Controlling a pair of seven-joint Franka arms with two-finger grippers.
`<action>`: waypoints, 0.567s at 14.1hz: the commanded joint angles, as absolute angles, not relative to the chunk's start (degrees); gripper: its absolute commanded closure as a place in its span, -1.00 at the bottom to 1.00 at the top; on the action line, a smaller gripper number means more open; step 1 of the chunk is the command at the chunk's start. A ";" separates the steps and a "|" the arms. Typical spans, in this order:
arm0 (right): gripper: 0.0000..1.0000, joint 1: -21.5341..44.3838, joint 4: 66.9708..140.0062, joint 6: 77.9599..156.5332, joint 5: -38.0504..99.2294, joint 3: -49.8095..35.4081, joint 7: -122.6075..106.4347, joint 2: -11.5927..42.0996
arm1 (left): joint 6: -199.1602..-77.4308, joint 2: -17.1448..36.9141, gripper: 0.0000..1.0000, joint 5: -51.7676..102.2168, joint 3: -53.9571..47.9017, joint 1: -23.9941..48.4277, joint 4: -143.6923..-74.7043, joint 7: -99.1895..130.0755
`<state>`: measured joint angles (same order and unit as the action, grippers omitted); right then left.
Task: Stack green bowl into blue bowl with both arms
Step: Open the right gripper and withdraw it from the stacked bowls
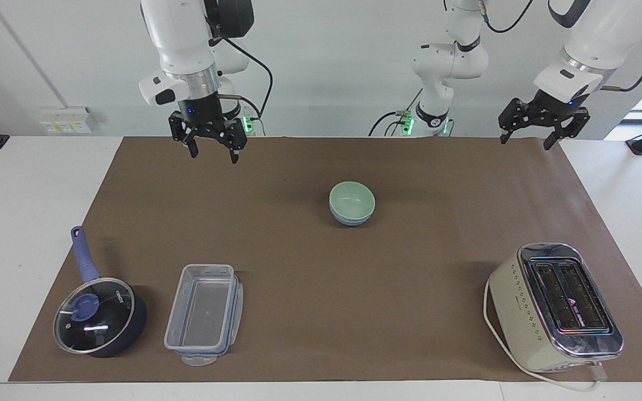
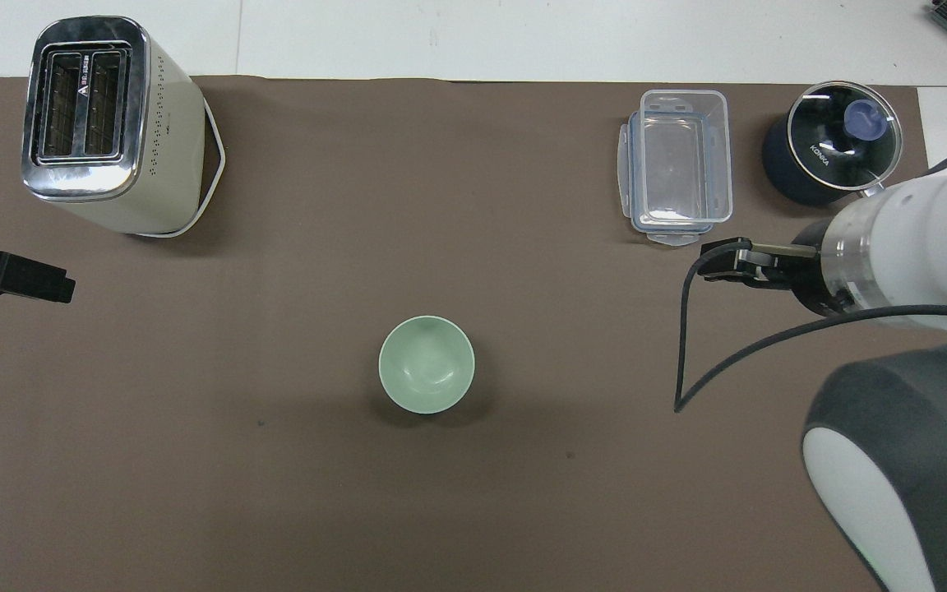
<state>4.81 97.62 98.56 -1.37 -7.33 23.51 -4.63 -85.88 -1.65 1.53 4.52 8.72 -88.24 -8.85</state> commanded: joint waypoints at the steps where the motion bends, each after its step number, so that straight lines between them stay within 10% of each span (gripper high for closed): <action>1: -1.00 5.61 96.07 93.62 -1.05 -1.71 16.90 -6.50 | -86.31 -2.72 -1.00 0.88 3.96 8.17 -89.30 -8.26; 8: -1.00 2.38 95.80 89.91 -1.58 4.22 3.25 -8.26 | -86.31 -2.72 -1.00 0.88 3.96 8.17 -89.30 -8.26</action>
